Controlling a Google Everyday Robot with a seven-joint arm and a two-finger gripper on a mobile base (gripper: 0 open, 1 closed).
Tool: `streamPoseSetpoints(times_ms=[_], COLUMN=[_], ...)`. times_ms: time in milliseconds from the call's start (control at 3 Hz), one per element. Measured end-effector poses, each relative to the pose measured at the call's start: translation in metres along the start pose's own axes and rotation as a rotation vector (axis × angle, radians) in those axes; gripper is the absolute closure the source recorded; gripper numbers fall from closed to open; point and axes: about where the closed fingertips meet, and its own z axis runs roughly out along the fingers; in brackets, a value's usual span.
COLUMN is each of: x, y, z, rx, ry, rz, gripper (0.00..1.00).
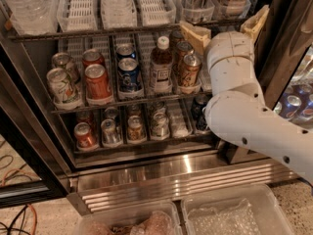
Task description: Pick blue plastic bottle from top shelf of fridge
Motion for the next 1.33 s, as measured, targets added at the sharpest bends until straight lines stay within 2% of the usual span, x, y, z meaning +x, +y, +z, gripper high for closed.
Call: streamPoseSetpoints(times_ms=[333, 667, 1000, 1333], x=[-0.016, -0.022, -0.021, -0.012], y=[0.004, 0.004, -0.002, -0.010], z=[0.001, 0.003, 0.007, 0.013], rx=[-0.004, 0.006, 0.032, 0.056], ry=[-0.022, -0.046, -0.056, -0.047], rz=[0.077, 0.097, 0.083, 0.055], gripper=[0.00, 0.18, 0.24, 0.23])
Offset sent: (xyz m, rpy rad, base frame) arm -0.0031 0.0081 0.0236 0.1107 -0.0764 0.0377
